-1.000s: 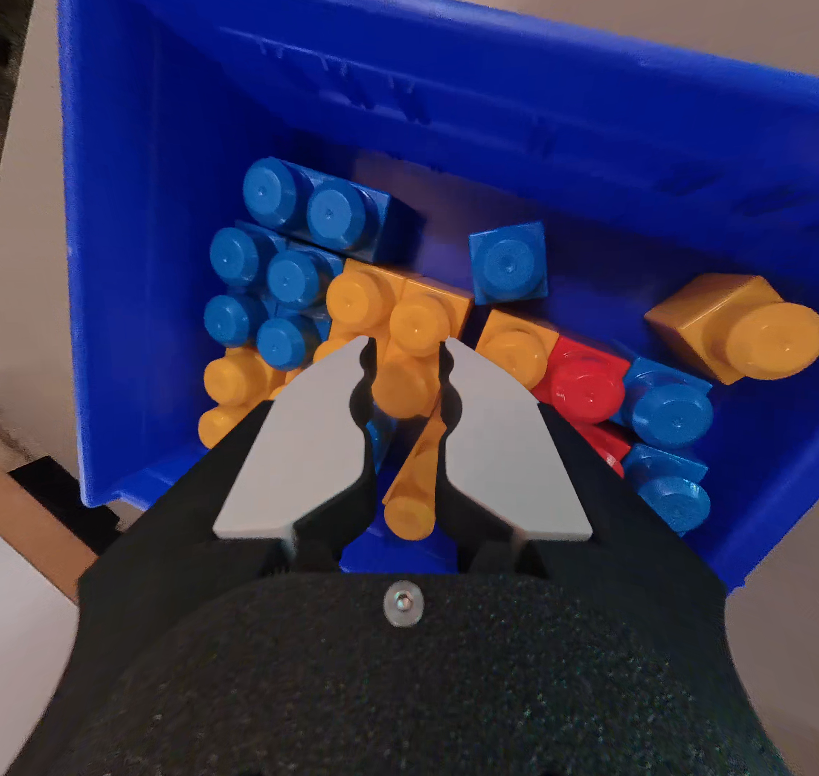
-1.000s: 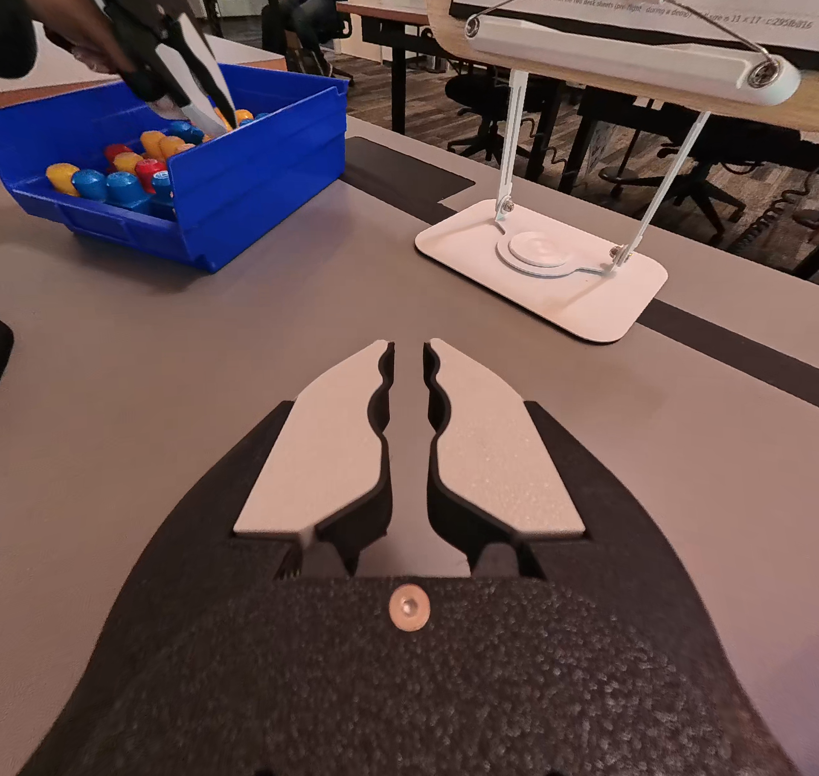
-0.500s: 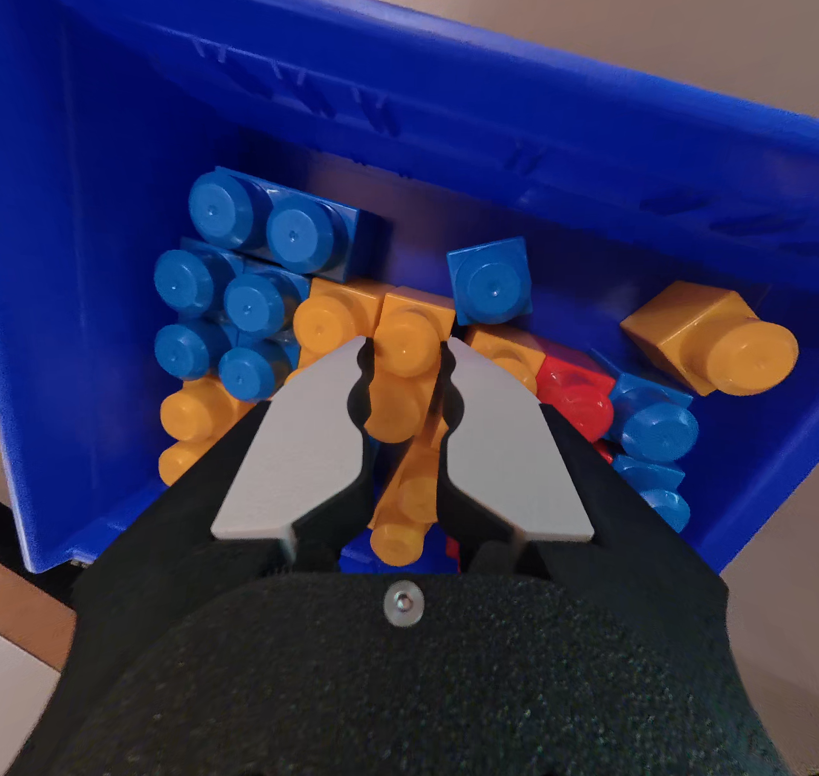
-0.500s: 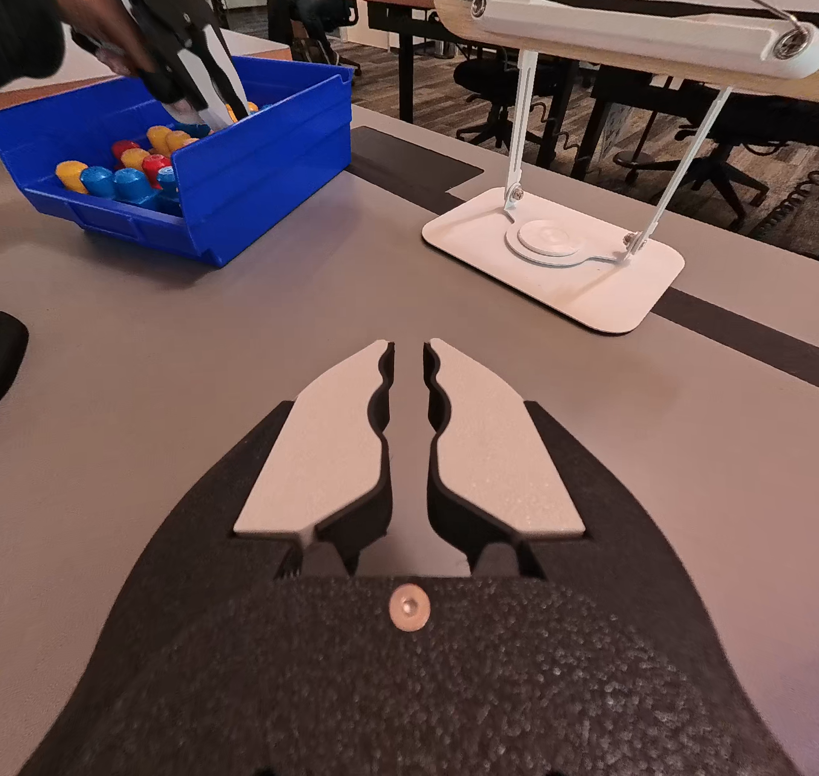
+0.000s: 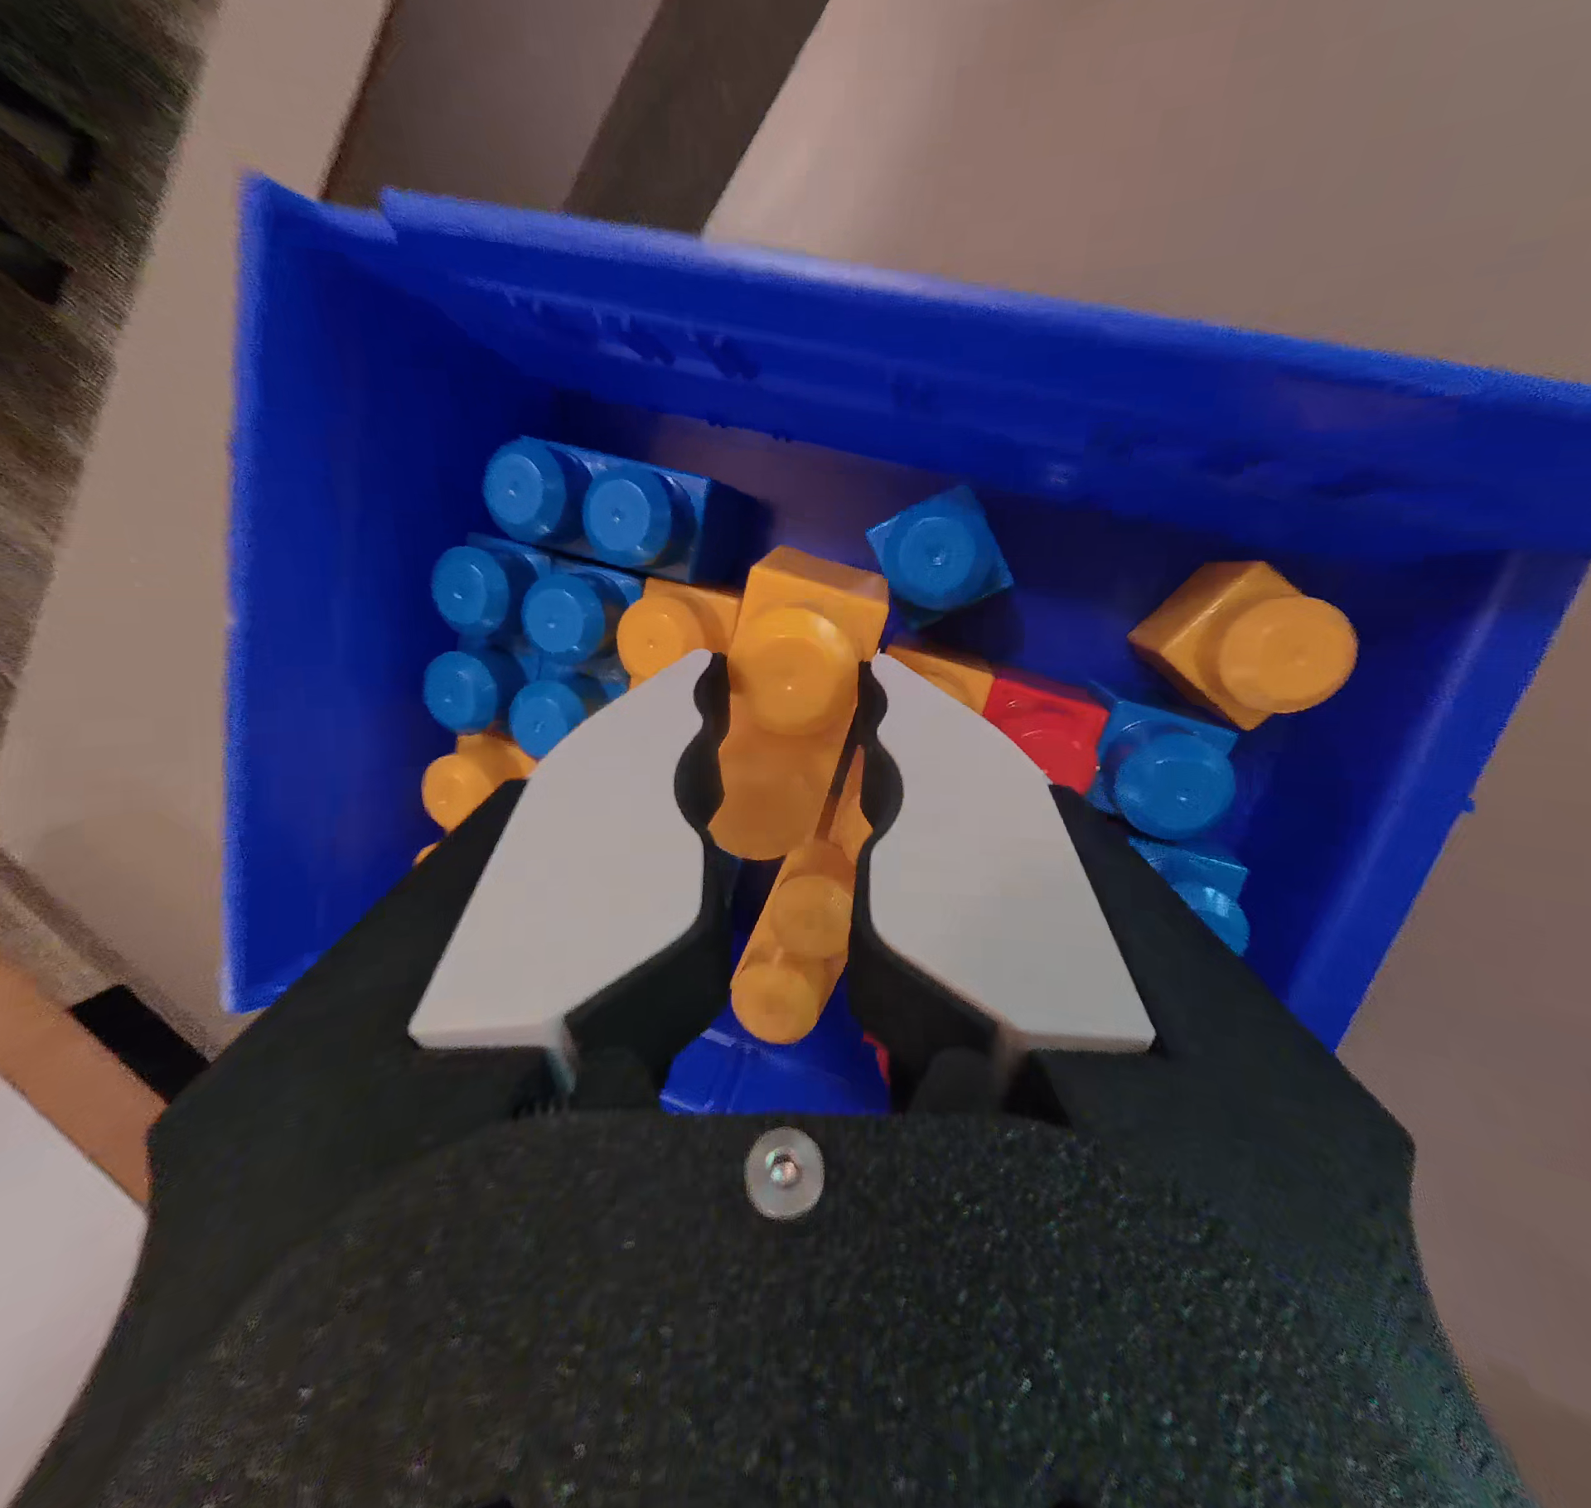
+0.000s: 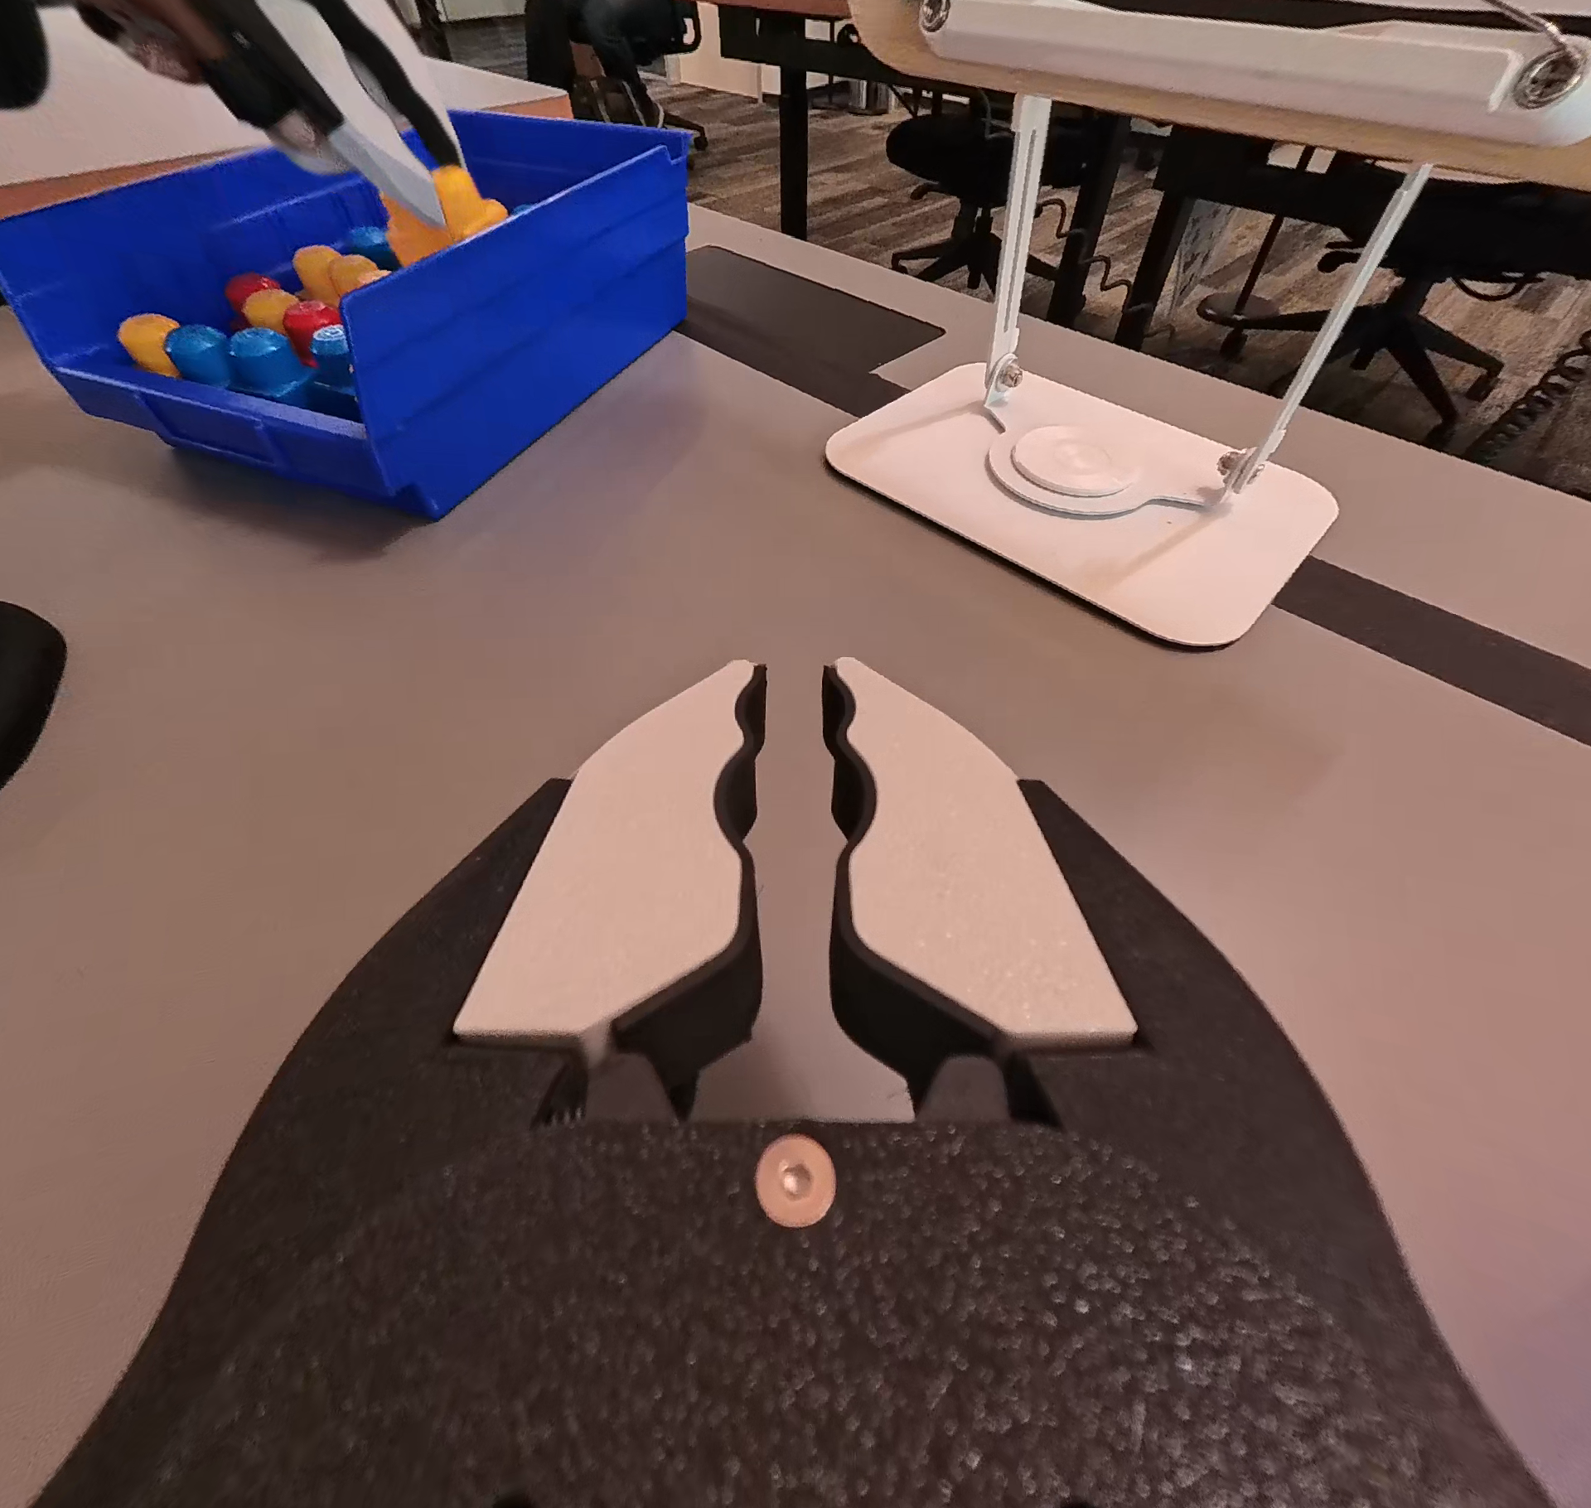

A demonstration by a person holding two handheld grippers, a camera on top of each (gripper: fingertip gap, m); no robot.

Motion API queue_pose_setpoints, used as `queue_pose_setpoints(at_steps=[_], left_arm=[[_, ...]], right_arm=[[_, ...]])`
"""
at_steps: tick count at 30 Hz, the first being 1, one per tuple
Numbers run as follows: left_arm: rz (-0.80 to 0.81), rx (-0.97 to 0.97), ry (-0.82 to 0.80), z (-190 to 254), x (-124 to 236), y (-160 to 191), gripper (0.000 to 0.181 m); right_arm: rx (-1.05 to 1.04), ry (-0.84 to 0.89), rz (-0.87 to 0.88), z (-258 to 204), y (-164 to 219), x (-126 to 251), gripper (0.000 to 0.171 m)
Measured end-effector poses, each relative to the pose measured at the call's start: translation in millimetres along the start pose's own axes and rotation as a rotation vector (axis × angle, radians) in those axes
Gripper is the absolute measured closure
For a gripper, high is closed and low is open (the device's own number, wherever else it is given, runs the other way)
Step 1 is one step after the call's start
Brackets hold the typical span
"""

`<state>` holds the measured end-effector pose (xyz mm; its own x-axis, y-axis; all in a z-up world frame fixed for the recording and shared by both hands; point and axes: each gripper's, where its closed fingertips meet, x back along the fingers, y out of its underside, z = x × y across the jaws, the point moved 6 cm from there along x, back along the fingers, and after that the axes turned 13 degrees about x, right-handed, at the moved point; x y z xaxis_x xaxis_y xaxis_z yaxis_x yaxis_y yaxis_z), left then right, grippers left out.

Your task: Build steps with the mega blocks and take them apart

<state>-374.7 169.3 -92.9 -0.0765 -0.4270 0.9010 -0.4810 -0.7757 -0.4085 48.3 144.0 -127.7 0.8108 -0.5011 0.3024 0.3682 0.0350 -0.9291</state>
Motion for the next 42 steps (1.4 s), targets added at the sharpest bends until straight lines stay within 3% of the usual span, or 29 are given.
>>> queue_pose_setpoints(at_steps=[6,10,16,22,23,25,30,36,39,42], left_arm=[[0.194,-0.131,-0.11,39.8,54.8,-34.1,0.152],[0.299,-0.256,-0.089,106.6,76.3,-58.1,0.153],[0.377,-0.412,0.094,226.6,56.5,-68.7,0.152],[0.471,-0.44,0.296,301.7,31.5,-62.2,0.153],[0.48,-0.442,0.312,308.7,29.8,-60.3,0.152],[0.494,-0.437,0.337,317.9,27.8,-56.8,0.153],[0.706,-0.366,0.42,315.4,42.8,-51.6,0.154],[0.902,-0.079,0.604,286.9,48.6,-42.5,0.133],[0.914,0.021,0.744,284.1,38.0,-40.2,0.132],[0.883,0.002,0.798,293.5,31.6,-39.1,0.131]], right_arm=[[0.014,-0.04,0.024,-7.6,-3.2,0.2,0.159],[0.073,-0.051,0.087,-16.0,-13.2,3.2,0.151],[0.25,-0.09,0.128,-40.1,-25.1,4.0,0.121],[0.424,-0.241,0.115,-70.7,-17.6,0.1,0.104],[0.455,-0.248,0.108,-73.8,-16.0,0.1,0.108],[0.524,-0.239,0.092,-76.4,-13.0,1.1,0.132],[0.443,-0.287,0.178,-72.3,-25.4,12.3,0.134],[0.17,-0.356,0.334,-51.5,-36.3,24.7,0.134],[0.094,-0.409,0.387,-52.9,-39.7,27.7,0.134],[0.064,-0.461,0.413,-57.8,-40.9,28.8,0.134]])
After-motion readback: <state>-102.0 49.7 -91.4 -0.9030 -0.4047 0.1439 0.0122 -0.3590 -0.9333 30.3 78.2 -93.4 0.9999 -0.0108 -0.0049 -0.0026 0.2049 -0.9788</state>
